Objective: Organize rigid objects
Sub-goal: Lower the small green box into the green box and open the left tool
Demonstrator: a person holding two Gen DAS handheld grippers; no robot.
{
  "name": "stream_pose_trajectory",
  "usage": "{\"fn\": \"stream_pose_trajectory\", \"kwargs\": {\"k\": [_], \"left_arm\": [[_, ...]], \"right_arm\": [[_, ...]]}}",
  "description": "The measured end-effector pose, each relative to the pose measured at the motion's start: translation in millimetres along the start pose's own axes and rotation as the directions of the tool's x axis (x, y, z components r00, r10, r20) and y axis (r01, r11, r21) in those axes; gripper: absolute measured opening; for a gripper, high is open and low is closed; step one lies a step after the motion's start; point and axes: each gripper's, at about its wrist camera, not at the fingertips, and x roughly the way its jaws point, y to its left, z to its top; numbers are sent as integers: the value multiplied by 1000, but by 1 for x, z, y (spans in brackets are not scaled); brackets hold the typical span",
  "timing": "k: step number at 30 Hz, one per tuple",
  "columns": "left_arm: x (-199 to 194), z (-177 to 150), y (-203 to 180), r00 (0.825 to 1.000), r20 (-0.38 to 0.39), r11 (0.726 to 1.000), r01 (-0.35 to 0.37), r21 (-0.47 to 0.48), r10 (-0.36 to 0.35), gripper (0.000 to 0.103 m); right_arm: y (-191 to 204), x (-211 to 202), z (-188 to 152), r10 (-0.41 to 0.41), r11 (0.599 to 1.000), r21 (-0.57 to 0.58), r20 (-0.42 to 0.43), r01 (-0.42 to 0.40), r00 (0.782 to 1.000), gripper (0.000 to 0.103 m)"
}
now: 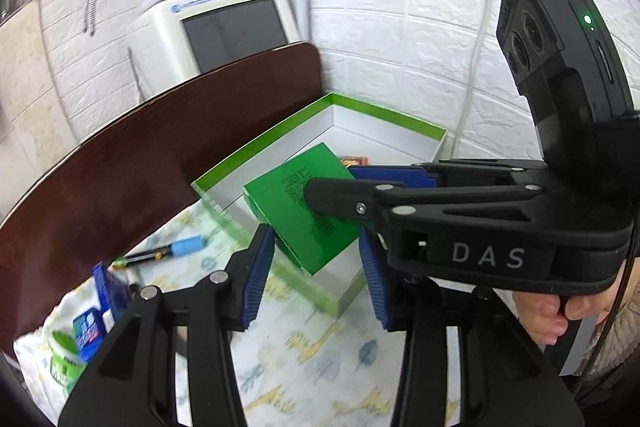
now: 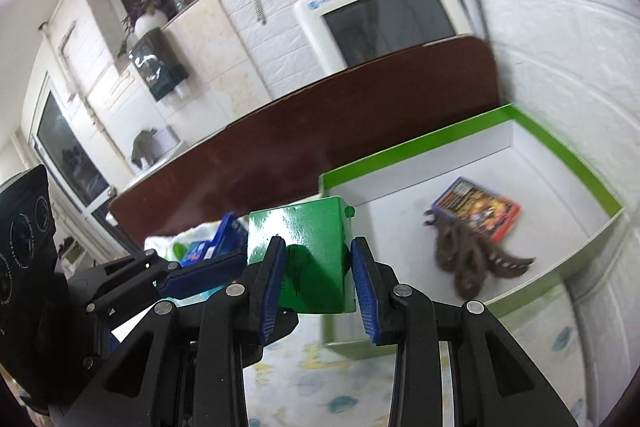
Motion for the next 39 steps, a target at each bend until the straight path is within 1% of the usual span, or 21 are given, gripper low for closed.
{"fn": "stream_pose_trajectory", "kwargs": {"k": [4, 7, 12, 16, 22, 26, 29, 30, 32, 35, 39], "left_arm": [[20, 20, -14, 1000, -11, 999, 25, 38, -25, 41], [35, 32, -24, 999, -21, 997, 39, 62, -38, 41], [63, 51, -39, 997, -46, 994, 60, 92, -56, 41], [85, 60, -46, 995, -70, 992, 74, 105, -66, 41], [113, 66, -55, 991, -109, 988, 93, 119, -80, 41], [129, 67, -54, 987, -134, 988, 104, 115, -88, 41], [142, 65, -51, 982, -162, 989, 112, 98, -95, 42], [145, 64, -50, 981, -171, 990, 106, 94, -89, 45], [148, 59, -48, 979, -189, 992, 89, 87, -71, 43], [143, 54, -42, 980, -187, 995, 82, 61, -70, 43], [127, 51, -29, 986, -160, 998, 61, 30, -55, 43]], "right_arm": [[-26, -9, 11, -35, 999, 24, 31, 34, 999, 35], [-49, -12, 19, -47, 997, 57, 45, 44, 998, 35], [-83, -12, 23, -72, 993, 102, 57, 66, 996, 35], [-108, -9, 25, -87, 987, 140, 58, 78, 995, 35], [-135, -3, 23, -111, 978, 181, 48, 101, 993, 36], [-145, 4, 22, -128, 974, 196, 35, 118, 991, 35], [-149, 10, 21, -155, 970, 196, 25, 147, 988, 36], [-150, 11, 20, -163, 968, 199, 27, 155, 986, 36], [-152, 12, 18, -191, 962, 205, 21, 182, 981, 35], [-150, 10, 16, -199, 962, 196, 25, 190, 980, 35], [-144, 11, 17, -199, 964, 182, 18, 192, 980, 35]]}}
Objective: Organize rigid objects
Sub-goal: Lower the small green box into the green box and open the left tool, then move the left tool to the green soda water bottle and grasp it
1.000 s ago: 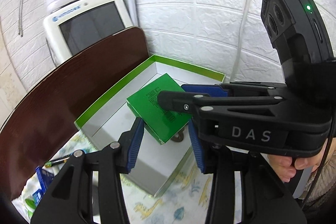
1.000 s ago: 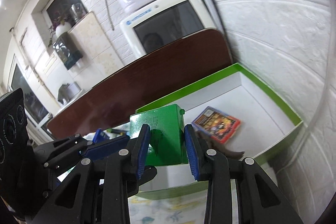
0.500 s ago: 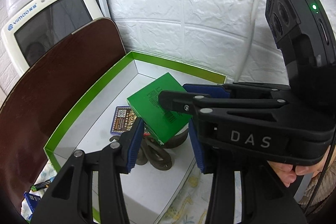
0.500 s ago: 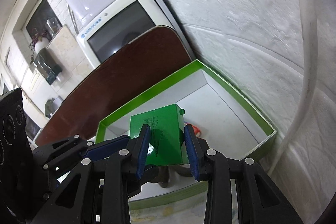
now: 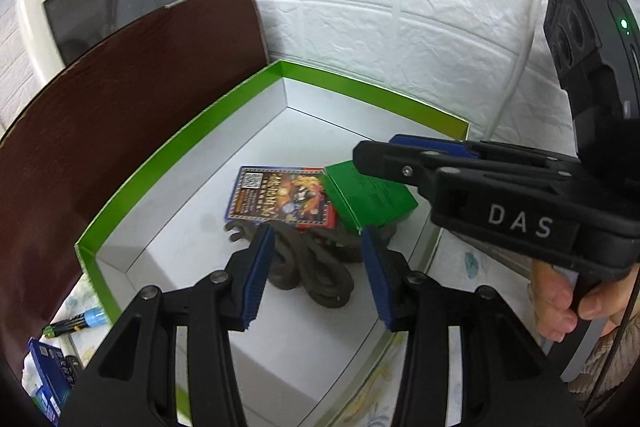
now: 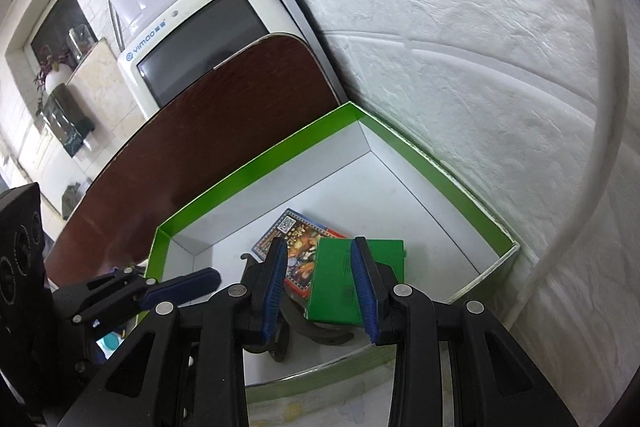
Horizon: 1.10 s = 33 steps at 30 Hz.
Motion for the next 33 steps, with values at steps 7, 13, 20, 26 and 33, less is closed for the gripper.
{"fn": "stream_pose_trajectory", "kwargs": {"k": [7, 13, 20, 26, 33], "left_arm": [[-42, -23, 31, 996, 36, 995, -73, -74, 76, 44], [-92, -58, 74, 977, 68, 966, -185, -179, 200, 66], [-154, -117, 128, 936, 69, 896, -307, -320, 345, 72], [-194, -168, 164, 895, 31, 818, -392, -422, 445, 77], [-224, -231, 193, 874, -6, 767, -430, -476, 486, 86]], "right_arm": [[34, -14, 0, 32, 998, -53, 20, -31, 999, 35], [85, -24, -7, 135, 981, -141, 3, -133, 991, 40], [161, -22, -28, 256, 928, -257, -85, -269, 963, 63], [218, -6, -59, 290, 887, -312, -196, -340, 937, 63], [266, 20, -91, 298, 870, -290, -333, -398, 895, 63]]}}
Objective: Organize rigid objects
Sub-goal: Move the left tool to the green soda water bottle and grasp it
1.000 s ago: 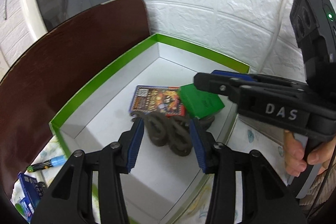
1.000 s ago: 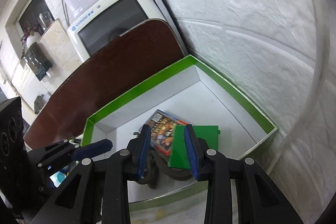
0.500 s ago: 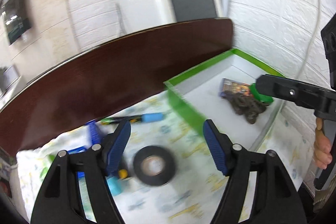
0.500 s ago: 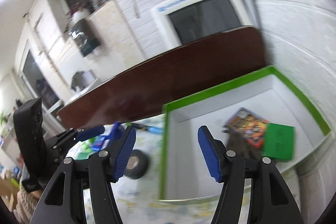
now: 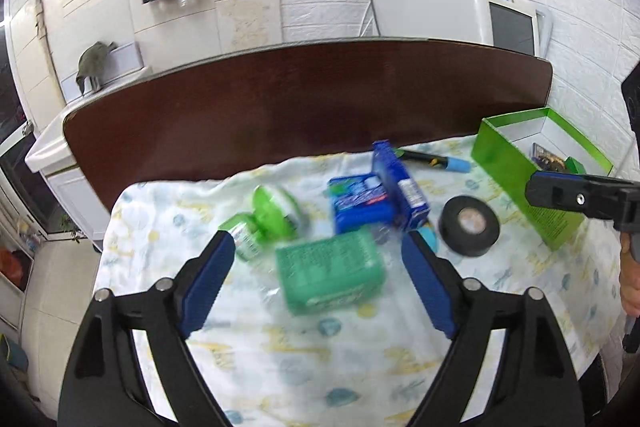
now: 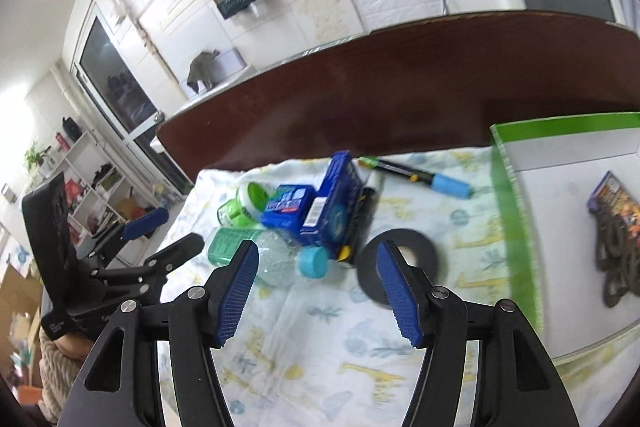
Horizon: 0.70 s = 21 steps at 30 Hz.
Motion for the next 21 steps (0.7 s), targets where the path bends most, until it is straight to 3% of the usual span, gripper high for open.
{"fn": "stream_pose_trajectory", "kwargs": {"k": [8, 21], "left_arm": [[21, -33, 31, 995, -66, 997, 69, -21, -70, 86], [63, -29, 28, 978, -104, 983, 183, -3, -182, 86]], "right_arm": [[25, 52, -3, 2, 1000, 23, -108, 1, 994, 64], [9, 104, -5, 23, 985, 170, -205, 13, 978, 71]]}}
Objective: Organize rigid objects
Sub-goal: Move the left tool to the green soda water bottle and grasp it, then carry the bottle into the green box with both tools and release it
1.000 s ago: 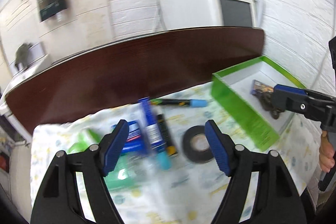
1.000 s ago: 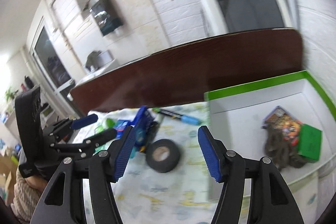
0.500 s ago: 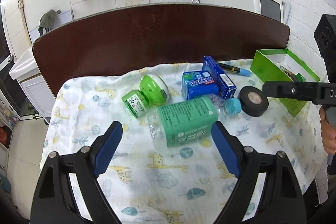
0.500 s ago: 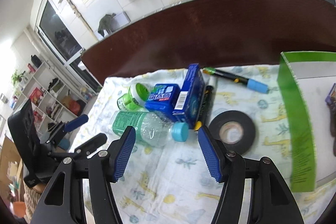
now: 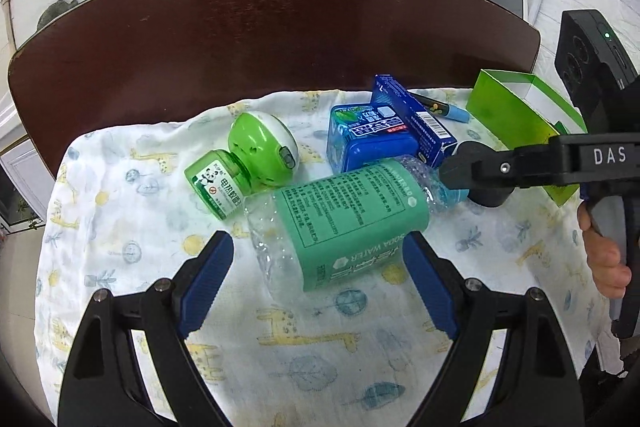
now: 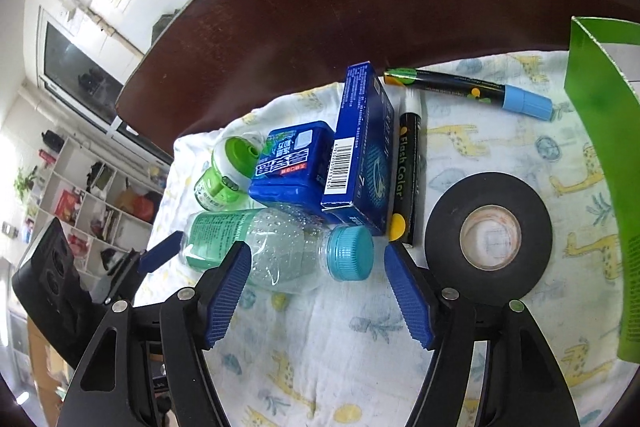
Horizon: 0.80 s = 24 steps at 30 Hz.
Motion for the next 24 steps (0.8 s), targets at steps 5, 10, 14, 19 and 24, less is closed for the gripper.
{"fn": "stream_pose_trajectory", "kwargs": {"k": [5, 10, 14, 19, 24], "left_arm": [[10, 2, -6, 1000, -6, 1000, 8, 18, -8, 86], [10, 2, -7, 1000, 2, 1000, -3, 11, 3, 86], [-4, 6, -11, 999, 35, 1000, -24, 10, 23, 86], [-31, 16, -23, 995, 94, 998, -45, 36, 41, 86], [-54, 26, -47, 988, 151, 996, -52, 72, 40, 86]], "right_arm": [[6, 12, 0, 7, 999, -33, -29, -8, 1000, 71], [17, 10, -1, -44, 994, -105, 3, 44, 999, 71], [23, 4, -4, -41, 990, -132, 3, 41, 999, 71], [29, -20, -7, -7, 988, -153, 47, 14, 999, 71], [28, -56, -11, 13, 986, -166, 125, 8, 992, 71]]}}
